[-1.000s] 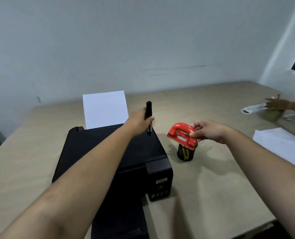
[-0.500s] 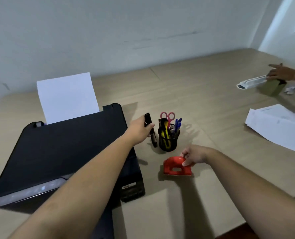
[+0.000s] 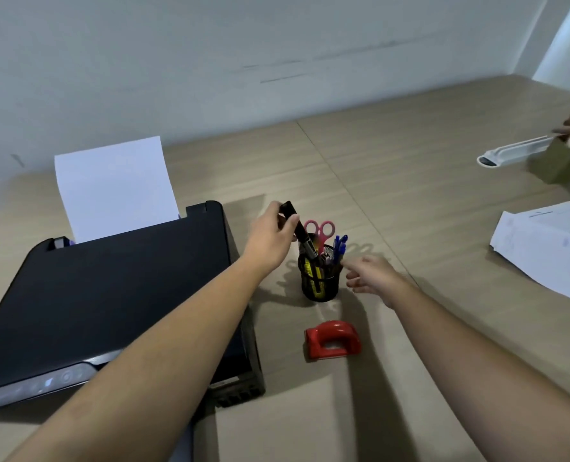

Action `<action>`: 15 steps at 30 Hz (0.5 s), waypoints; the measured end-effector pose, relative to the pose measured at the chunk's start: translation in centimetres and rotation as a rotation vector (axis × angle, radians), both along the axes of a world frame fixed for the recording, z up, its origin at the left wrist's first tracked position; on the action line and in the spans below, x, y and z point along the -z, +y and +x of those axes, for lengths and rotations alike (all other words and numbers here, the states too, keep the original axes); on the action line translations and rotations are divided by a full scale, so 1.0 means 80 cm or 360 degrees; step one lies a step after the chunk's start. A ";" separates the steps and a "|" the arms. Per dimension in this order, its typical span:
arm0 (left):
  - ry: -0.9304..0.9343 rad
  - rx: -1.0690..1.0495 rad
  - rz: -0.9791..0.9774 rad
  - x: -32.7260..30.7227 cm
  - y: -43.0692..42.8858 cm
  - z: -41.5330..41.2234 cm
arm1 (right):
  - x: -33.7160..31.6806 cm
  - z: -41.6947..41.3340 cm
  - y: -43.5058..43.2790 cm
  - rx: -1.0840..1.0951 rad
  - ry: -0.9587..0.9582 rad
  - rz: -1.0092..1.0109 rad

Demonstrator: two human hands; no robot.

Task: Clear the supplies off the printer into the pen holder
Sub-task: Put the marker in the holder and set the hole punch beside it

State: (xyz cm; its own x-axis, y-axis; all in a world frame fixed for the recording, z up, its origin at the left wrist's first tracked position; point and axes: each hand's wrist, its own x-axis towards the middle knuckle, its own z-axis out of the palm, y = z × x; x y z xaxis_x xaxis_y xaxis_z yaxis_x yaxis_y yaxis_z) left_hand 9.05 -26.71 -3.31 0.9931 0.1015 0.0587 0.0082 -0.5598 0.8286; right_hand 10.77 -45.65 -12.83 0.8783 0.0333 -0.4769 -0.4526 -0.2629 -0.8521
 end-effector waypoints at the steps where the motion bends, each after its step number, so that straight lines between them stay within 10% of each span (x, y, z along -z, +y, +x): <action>1: -0.0009 0.0013 0.0041 0.002 -0.006 0.004 | -0.004 0.006 0.005 0.0132 -0.0028 0.0059; 15: 0.0455 0.0285 0.0834 0.074 -0.069 0.033 | 0.011 0.022 0.027 0.0145 -0.0253 -0.0469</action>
State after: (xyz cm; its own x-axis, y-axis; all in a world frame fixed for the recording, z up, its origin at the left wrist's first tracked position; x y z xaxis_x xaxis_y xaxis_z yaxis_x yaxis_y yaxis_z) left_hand 11.72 -32.21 -9.24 0.9758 -0.0383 -0.2153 0.0576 -0.9048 0.4220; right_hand 12.57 -43.53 -13.67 0.9354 -0.1675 -0.3112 -0.3533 -0.4725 -0.8074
